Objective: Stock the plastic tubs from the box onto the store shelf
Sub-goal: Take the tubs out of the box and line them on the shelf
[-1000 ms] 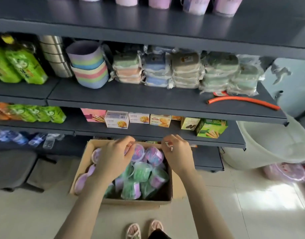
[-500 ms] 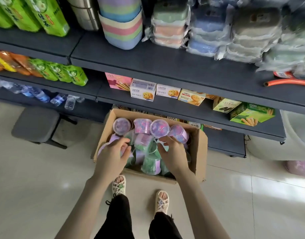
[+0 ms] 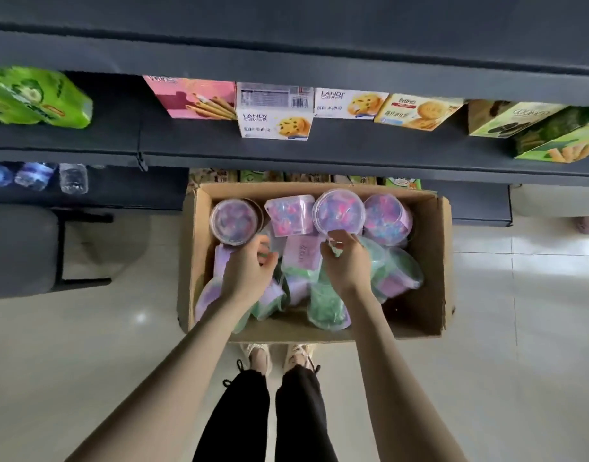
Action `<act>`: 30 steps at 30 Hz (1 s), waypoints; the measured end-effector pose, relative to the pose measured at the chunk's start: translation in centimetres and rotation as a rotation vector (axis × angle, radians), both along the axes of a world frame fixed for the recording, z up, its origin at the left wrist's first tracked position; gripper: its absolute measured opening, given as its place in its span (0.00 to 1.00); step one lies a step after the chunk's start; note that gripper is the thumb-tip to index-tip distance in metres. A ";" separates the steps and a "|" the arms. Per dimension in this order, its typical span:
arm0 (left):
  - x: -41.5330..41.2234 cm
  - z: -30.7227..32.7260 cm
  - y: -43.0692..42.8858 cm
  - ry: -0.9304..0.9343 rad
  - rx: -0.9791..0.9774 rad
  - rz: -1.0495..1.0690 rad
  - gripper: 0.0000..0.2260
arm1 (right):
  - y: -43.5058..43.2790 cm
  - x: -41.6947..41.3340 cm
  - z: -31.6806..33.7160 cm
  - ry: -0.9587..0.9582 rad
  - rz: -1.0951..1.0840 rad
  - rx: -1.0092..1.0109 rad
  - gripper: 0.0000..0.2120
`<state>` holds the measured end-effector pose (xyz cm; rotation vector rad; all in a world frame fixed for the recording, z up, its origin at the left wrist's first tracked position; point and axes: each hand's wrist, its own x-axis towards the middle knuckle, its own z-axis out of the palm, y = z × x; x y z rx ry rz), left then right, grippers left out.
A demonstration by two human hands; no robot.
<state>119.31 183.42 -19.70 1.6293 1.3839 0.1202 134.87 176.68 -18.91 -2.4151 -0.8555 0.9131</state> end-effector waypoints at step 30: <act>5.0 -12.2 5.3 -0.146 -0.170 0.513 0.32 | 2.5 5.0 -10.9 0.289 -0.441 0.243 0.29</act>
